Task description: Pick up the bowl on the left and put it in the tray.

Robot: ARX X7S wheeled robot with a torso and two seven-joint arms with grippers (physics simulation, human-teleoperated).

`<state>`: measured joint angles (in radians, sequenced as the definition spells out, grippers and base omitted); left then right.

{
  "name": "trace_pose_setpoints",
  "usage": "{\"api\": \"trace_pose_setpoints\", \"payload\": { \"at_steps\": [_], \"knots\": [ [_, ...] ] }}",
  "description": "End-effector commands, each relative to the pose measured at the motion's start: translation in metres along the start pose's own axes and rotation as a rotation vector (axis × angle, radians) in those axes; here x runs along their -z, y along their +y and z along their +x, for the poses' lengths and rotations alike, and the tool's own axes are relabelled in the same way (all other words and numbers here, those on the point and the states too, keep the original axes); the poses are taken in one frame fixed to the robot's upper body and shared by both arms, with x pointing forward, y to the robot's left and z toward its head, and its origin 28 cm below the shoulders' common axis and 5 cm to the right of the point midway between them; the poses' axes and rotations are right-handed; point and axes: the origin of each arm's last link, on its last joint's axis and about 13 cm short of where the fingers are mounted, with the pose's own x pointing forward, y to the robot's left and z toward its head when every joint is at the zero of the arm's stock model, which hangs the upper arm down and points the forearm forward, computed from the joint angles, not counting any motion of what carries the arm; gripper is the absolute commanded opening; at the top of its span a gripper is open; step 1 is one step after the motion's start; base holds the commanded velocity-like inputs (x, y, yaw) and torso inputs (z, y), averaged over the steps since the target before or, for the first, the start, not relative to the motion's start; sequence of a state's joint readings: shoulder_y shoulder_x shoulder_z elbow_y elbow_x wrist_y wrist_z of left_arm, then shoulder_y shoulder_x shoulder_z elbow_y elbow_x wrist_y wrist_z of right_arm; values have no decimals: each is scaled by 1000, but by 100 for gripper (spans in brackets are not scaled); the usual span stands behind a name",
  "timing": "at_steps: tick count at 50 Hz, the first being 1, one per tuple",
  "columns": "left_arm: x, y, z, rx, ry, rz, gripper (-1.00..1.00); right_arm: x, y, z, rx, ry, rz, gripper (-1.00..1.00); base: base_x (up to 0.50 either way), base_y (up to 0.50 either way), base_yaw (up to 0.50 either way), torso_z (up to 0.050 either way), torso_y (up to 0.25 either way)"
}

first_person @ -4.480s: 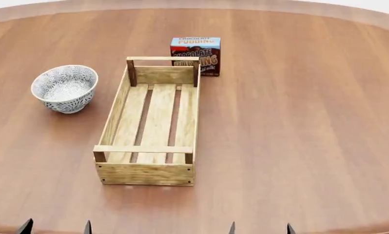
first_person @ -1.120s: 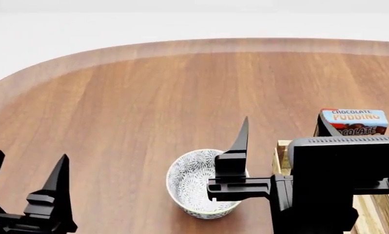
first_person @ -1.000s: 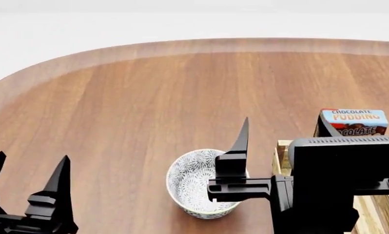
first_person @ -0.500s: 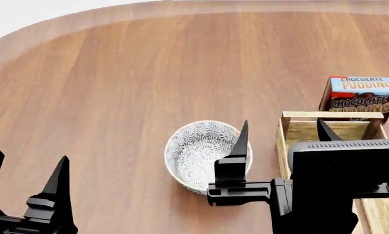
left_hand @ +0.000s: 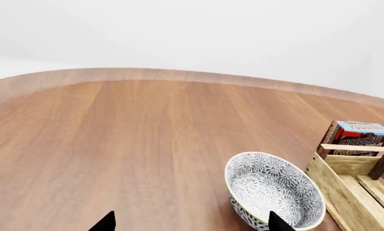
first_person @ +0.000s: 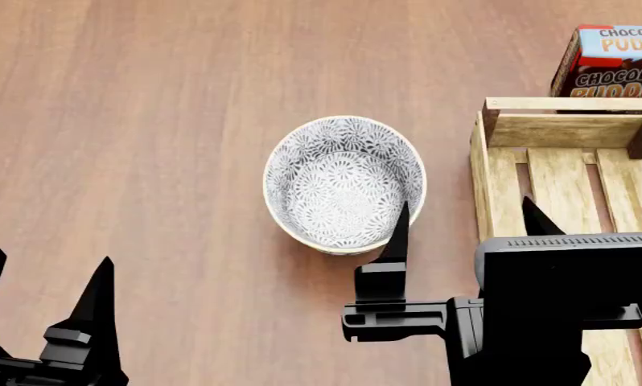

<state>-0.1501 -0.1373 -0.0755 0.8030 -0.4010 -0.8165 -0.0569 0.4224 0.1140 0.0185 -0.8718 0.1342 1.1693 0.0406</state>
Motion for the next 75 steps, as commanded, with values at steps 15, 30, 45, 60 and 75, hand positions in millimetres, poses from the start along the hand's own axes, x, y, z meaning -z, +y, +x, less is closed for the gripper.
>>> {"api": "trace_pose_setpoints", "payload": {
  "at_steps": [15,30,45,60,75],
  "knots": [
    [1,0,1,-2,1,3,100,2,0,1,-2,8,2,100,0,0,0,0,-250],
    [4,-1,0,-2,22,9,100,3,0,2,-14,10,-17,100,0,0,0,0,-200],
    [7,1,0,-9,27,11,100,-5,5,34,-277,-44,-370,100,0,0,0,0,0],
    [8,2,0,-10,34,8,100,0,3,82,-434,11,-726,100,0,0,0,0,0],
    [8,2,1,-7,30,15,100,4,-10,117,-431,69,-889,100,0,0,0,0,0]
  ]
}}
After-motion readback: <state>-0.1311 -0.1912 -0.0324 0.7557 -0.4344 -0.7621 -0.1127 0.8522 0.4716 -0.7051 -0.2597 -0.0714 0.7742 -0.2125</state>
